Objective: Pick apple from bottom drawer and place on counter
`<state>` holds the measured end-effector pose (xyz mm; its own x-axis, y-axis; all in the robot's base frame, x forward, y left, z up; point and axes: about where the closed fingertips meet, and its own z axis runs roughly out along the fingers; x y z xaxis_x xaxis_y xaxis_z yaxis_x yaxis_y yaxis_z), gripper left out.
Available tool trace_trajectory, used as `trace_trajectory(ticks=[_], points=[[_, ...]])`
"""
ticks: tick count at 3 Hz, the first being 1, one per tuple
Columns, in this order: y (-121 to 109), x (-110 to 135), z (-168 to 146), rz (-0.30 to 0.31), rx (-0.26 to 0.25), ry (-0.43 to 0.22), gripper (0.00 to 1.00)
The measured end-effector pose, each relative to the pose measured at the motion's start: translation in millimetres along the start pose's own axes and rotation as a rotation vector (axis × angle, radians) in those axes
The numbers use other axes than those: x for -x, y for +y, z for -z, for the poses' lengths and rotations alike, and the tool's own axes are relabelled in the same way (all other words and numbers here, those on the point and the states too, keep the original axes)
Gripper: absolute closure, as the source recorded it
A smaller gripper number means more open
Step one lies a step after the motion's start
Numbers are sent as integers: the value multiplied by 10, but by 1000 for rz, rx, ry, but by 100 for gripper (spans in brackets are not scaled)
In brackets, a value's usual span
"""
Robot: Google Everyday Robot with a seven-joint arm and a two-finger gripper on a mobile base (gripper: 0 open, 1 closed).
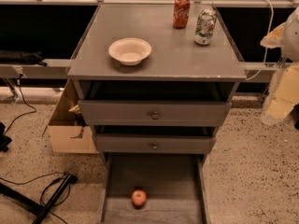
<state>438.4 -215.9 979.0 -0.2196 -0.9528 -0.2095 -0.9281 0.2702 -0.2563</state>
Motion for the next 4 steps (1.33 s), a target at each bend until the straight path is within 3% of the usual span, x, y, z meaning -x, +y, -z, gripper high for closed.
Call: trace_trajectory(ticks=[1, 2, 3, 4], points=[[0, 0, 0, 0, 0, 0, 0], [100, -56, -109, -44, 15, 12, 0], [409, -139, -196, -78, 11, -32, 0], [839, -442, -516, -167, 8, -152, 0]])
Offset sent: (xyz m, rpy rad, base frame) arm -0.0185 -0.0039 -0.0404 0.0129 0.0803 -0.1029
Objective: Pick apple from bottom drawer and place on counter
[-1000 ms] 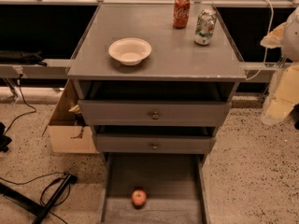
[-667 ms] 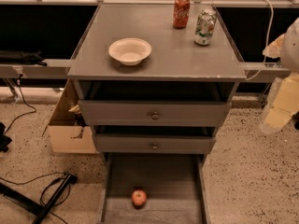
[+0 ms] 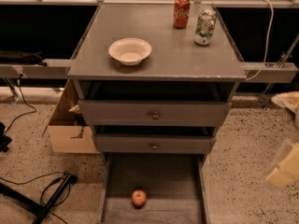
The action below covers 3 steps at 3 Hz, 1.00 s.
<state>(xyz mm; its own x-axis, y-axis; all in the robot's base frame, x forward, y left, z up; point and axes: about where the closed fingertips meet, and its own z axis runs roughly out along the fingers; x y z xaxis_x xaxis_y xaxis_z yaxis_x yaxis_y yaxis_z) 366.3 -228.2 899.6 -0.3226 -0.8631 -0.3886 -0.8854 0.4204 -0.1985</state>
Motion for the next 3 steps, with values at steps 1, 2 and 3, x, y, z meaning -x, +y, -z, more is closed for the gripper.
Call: trace_trajectory(ticks=[1, 2, 3], points=[[303, -493, -606, -103, 35, -125, 0], [574, -994, -1425, -236, 79, -270, 0], [603, -1186, -1818, -251, 102, -336, 0]])
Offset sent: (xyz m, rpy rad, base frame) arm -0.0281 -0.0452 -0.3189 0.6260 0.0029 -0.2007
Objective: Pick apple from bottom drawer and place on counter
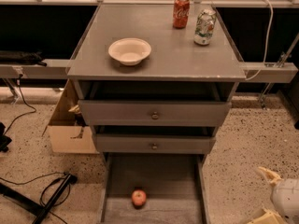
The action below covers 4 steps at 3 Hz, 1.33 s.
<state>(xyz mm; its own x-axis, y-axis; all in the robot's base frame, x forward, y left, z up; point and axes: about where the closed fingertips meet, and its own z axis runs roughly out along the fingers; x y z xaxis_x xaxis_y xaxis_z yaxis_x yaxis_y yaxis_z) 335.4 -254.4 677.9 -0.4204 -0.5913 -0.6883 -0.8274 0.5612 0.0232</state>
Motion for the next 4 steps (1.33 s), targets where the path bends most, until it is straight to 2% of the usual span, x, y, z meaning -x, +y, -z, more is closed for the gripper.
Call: trace_trajectory(ticks=[1, 2, 3, 4], points=[[3, -4, -7, 1, 3, 0, 0], [-316, -37, -423, 68, 4, -26, 0], [-848, -152, -986, 149, -7, -80, 0], [-1303, -358, -1578, 201, -4, -106, 0]])
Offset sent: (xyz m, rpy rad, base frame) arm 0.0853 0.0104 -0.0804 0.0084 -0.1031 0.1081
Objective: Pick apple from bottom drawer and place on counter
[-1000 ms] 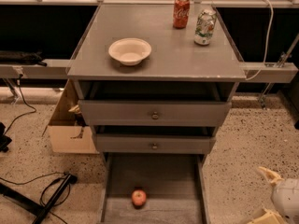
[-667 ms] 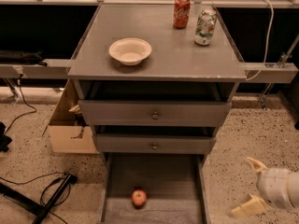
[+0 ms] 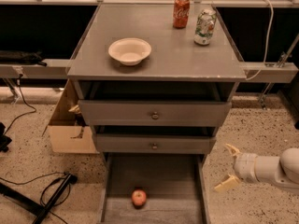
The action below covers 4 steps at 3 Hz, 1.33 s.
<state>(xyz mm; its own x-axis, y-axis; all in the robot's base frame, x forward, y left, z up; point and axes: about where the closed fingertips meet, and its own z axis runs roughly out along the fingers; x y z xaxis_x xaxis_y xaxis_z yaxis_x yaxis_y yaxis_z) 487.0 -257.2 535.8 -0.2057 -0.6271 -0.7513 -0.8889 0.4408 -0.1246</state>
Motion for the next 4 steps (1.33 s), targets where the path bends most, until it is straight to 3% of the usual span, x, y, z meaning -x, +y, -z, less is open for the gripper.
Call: trace_trajectory(ticks=[1, 3, 4], points=[[-134, -306, -399, 12, 12, -17, 0], [-109, -347, -508, 14, 22, -6, 0], [-21, -499, -985, 77, 74, 48, 0]])
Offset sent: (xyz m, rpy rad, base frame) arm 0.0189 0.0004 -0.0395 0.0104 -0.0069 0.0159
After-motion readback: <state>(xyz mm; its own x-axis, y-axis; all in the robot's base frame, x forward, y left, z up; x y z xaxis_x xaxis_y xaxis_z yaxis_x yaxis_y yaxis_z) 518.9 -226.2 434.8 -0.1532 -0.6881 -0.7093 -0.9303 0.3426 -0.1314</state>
